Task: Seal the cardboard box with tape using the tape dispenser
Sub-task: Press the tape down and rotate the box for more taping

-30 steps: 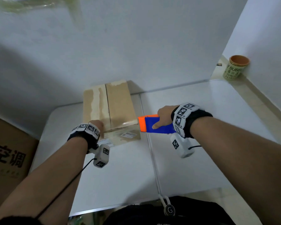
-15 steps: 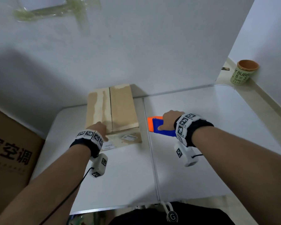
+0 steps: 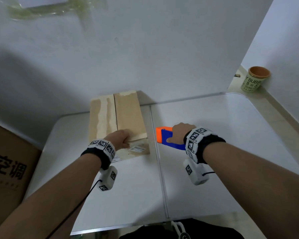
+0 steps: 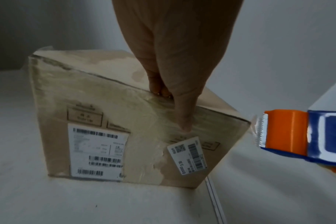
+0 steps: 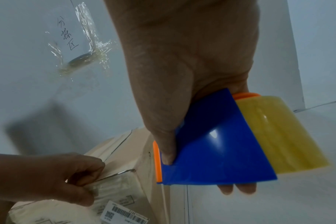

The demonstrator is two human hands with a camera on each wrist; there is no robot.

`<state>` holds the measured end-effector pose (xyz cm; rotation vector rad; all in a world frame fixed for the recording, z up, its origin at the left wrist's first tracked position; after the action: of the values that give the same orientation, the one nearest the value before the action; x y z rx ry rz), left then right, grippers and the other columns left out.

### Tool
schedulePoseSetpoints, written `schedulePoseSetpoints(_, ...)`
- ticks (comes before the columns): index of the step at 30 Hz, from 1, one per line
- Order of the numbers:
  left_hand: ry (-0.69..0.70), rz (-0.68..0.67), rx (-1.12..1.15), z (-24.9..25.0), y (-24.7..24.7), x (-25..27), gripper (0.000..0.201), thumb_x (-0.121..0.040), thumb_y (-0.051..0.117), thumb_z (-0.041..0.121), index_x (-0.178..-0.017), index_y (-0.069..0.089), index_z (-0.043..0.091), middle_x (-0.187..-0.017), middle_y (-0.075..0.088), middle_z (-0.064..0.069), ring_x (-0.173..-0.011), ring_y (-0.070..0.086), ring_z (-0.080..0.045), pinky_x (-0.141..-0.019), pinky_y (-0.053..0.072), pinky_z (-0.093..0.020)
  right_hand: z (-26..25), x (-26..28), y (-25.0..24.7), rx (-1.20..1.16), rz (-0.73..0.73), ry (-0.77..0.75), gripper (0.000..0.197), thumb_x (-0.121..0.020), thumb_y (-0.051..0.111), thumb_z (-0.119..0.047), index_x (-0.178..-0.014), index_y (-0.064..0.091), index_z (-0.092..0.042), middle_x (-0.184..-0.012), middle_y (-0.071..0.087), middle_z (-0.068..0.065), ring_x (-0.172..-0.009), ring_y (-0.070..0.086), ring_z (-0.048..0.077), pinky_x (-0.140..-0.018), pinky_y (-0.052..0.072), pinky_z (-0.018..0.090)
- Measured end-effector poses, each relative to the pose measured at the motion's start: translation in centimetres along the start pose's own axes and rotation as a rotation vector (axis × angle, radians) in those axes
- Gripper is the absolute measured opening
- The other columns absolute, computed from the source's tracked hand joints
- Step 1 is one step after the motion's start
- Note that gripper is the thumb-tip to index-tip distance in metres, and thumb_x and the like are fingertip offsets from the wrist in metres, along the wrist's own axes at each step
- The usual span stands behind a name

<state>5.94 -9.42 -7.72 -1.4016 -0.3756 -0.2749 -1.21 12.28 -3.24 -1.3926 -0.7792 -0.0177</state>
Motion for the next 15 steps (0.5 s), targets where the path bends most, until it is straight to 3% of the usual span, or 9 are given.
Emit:
schedulePoseSetpoints(1, 0.012, 0.005, -0.017, 0.5, -0.2, 0.1, 0.029, -0.086, 0.066, 0.034, -0.089, 0.043, 0.017, -0.091, 0.044, -0.001, -0.083, 0.050, -0.025, -0.071, 0.039, -0.030, 0.0, 0.0, 0.0, 0.002, -0.002, 0.002, 0.043, -0.089, 0.052, -0.049, -0.104, 0.060, -0.010, -0.086, 0.057, 0.003, -0.076, 0.055, 0.023, -0.067, 0.042, 0.029)
schedulePoseSetpoints(3, 0.049, 0.029, -0.043, 1.8, -0.4, -0.1, 0.054, -0.086, 0.064, 0.042, -0.123, 0.040, 0.011, -0.105, 0.048, -0.005, -0.093, 0.055, -0.027, -0.077, 0.045, -0.034, 0.0, -0.2, 0.1, -0.004, 0.003, 0.000, 0.039, -0.089, 0.052, -0.048, -0.098, 0.059, -0.011, -0.085, 0.058, 0.003, -0.074, 0.055, 0.022, -0.066, 0.042, 0.029)
schedulePoseSetpoints(4, 0.073, 0.050, -0.032, 2.6, -0.5, -0.4, 0.059, -0.086, 0.063, 0.041, -0.129, 0.037, 0.011, -0.110, 0.049, -0.006, -0.096, 0.056, -0.027, -0.078, 0.045, -0.034, 0.0, -0.3, 0.3, -0.011, 0.003, 0.000, 0.037, -0.089, 0.053, -0.048, -0.095, 0.059, -0.012, -0.085, 0.059, 0.004, -0.073, 0.055, 0.022, -0.065, 0.043, 0.029)
schedulePoseSetpoints(9, 0.157, 0.102, 0.022, 4.3, -0.5, -1.5, 0.040, -0.090, 0.059, 0.028, -0.120, 0.044, 0.007, -0.114, 0.054, -0.009, -0.099, 0.057, -0.028, -0.077, 0.040, -0.030, 0.1, -0.9, 0.7, -0.015, -0.007, 0.002, 0.037, -0.088, 0.053, -0.051, -0.089, 0.052, -0.014, -0.085, 0.058, 0.003, -0.075, 0.056, 0.022, -0.066, 0.044, 0.029)
schedulePoseSetpoints(12, 0.166, 0.047, -0.013, 4.2, -0.4, -1.8, 0.037, -0.090, 0.059, 0.030, -0.117, 0.046, 0.008, -0.115, 0.056, -0.009, -0.101, 0.057, -0.028, -0.084, 0.045, -0.035, 0.0, -0.9, 0.5, -0.013, -0.006, -0.007, 0.039, -0.088, 0.053, -0.051, -0.094, 0.056, -0.013, -0.086, 0.058, 0.002, -0.076, 0.056, 0.021, -0.066, 0.043, 0.029)
schedulePoseSetpoints(15, 0.156, 0.031, -0.113, 4.7, -0.8, -2.3, 0.036, -0.088, 0.060, 0.038, -0.107, 0.046, 0.011, -0.109, 0.057, -0.008, -0.092, 0.056, -0.025, -0.079, 0.046, -0.036, 0.0, -1.0, 0.2, -0.006, 0.005, -0.019, 0.043, -0.088, 0.053, -0.048, -0.106, 0.061, -0.010, -0.085, 0.057, 0.002, -0.074, 0.055, 0.021, -0.065, 0.043, 0.029)
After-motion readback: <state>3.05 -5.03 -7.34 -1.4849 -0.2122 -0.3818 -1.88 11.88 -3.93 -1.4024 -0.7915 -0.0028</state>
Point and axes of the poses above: each hand's wrist, its own x-axis away from the middle knuckle, its own y-axis out of the palm, z = x × y, the point moved 9 cm from there along -x, towards the middle knuckle
